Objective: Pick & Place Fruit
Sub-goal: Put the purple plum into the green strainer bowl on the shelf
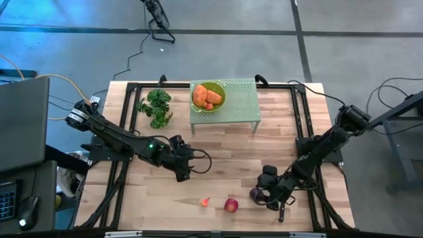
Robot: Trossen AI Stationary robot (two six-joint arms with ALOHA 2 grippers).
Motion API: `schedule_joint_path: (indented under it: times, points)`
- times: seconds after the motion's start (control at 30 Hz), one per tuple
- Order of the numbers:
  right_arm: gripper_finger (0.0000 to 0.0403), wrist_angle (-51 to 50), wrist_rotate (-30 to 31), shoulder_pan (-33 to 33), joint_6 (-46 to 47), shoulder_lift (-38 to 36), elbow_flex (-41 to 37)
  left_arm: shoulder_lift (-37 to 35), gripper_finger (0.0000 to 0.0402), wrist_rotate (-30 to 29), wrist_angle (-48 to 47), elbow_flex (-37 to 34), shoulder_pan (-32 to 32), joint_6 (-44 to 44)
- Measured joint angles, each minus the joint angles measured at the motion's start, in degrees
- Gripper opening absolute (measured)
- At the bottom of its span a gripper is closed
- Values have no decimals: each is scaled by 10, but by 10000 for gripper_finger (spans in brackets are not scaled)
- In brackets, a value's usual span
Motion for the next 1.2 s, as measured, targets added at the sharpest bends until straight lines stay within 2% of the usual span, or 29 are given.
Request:
schedule_joint_path:
  times: [0.87, 0.97, 1.2]
  points:
    - [286, 17, -7, -6, -1, 0, 0, 0, 342, -1, 2, 0, 0, -4]
    - [301, 17, -10, -6, 0, 0, 0, 0, 342, -1, 2, 0, 0, -4]
    - [374, 6, -11, -5, -16, 0, 0, 0, 342, -1, 2, 0, 0, -4]
